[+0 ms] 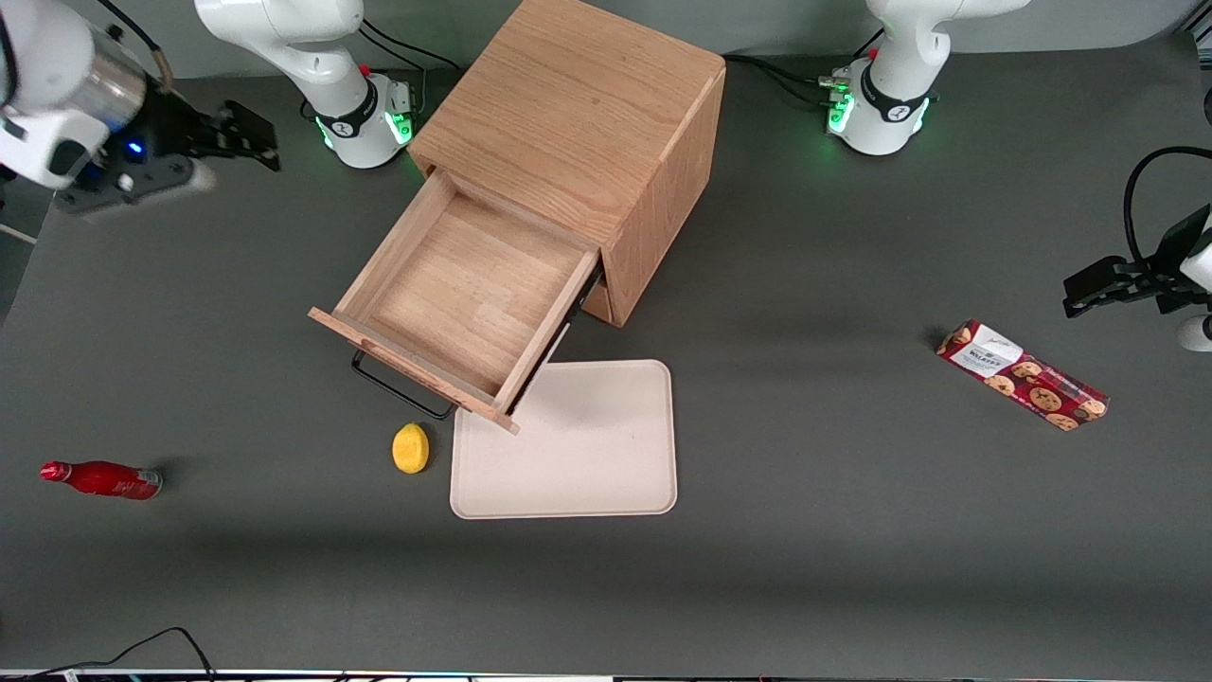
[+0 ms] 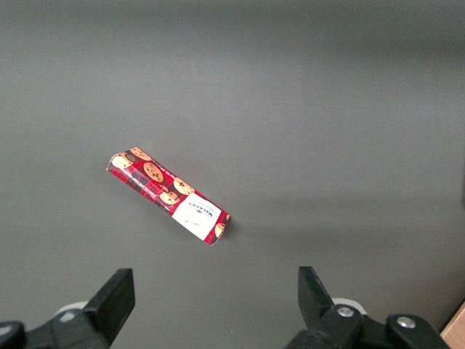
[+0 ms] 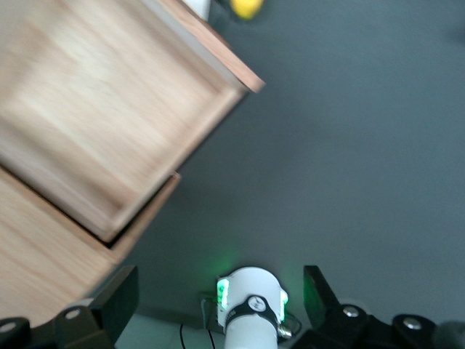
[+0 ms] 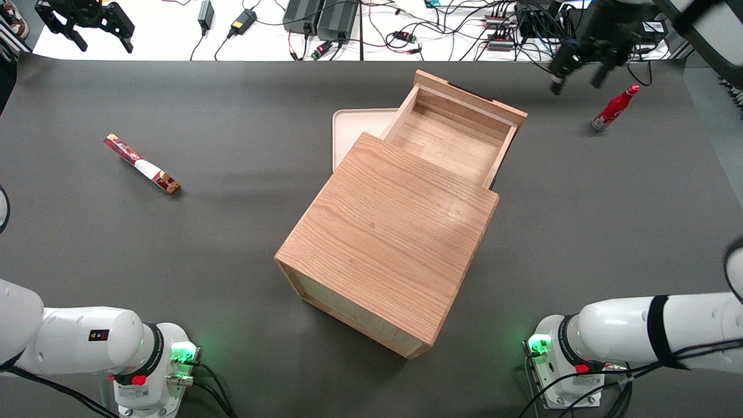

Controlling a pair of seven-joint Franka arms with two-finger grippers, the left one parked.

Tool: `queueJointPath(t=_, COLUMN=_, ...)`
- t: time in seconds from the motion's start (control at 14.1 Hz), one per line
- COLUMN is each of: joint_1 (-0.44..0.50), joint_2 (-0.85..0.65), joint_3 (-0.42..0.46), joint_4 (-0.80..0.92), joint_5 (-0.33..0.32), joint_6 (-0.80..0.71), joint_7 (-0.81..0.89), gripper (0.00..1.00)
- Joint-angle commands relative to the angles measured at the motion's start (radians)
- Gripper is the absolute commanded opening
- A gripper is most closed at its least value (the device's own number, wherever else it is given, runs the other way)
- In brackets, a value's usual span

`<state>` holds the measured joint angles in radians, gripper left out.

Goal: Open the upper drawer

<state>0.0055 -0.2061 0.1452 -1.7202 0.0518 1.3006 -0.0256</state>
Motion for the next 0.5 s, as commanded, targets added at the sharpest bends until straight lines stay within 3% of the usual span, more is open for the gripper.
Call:
queueJointPath(t=0.0, joint_1=-0.004, joint_2=-0.023, joint_3=-0.019, joint_4=-0.055, joint_5=-0.111, joint_6=0.034, joint_7=0.004, gripper=1.0)
queueJointPath(t=0.21, joint_1=0.002, joint_2=-0.024, joint_3=-0.068, joint_4=-0.016, joint_5=-0.109, joint_6=0.028, joint_7=0.004, gripper=1.0)
queueJointPath(t=0.43, joint_1=0.001, joint_2=-0.073, joint_3=-0.065, joint_4=-0.029, joint_5=-0.047, joint_6=0.037, joint_7=0.021, gripper=1.0)
